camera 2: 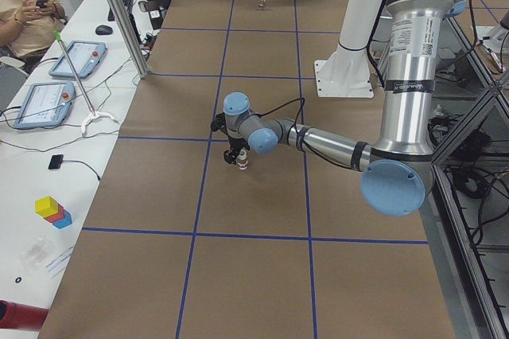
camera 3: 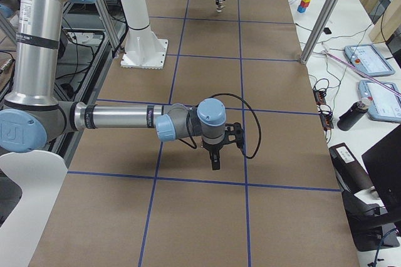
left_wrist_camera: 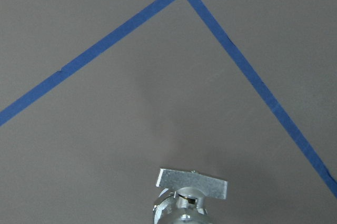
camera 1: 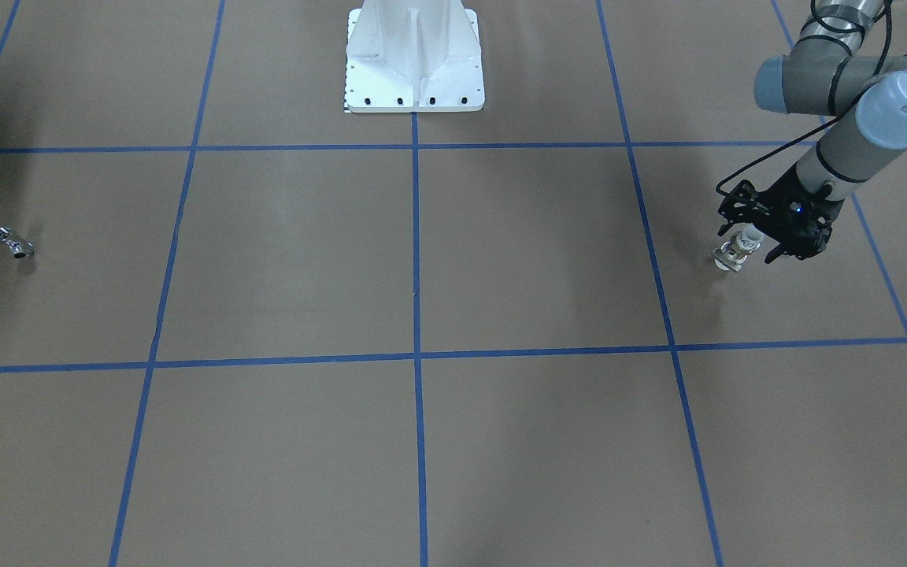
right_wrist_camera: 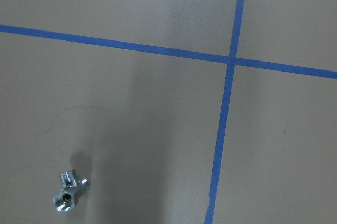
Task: Assemble PPR valve and pipe with both arms
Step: 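Lower the left gripper onto the white pipe fitting and grasp it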
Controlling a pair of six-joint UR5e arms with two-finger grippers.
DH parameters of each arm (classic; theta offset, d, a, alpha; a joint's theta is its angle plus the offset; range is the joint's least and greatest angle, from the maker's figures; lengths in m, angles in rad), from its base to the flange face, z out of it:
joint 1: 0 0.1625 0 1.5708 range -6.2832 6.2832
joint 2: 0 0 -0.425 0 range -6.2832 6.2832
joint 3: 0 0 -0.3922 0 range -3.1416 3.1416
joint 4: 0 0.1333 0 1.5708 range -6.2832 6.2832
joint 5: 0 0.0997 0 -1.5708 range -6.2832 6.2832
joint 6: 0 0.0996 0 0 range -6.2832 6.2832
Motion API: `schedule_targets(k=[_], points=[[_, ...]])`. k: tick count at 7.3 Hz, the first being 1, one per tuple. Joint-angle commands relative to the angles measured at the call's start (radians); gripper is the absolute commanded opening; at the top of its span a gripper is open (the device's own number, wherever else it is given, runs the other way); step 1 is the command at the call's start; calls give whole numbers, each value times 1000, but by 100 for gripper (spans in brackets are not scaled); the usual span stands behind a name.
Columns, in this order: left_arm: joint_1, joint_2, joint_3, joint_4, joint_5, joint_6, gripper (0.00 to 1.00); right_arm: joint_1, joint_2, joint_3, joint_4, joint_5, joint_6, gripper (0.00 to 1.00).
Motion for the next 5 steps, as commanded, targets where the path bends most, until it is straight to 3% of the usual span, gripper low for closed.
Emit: schedule_targets(k=[1, 4, 5], points=[[2, -1, 4, 0, 23, 0, 64, 0, -1, 0, -1, 0, 0, 100], [2, 5, 1, 0, 46, 0, 35, 0, -1, 2, 1, 0, 0, 100], [2, 8, -2, 0, 46, 0, 21, 0, -1, 0, -1, 0, 0, 100]])
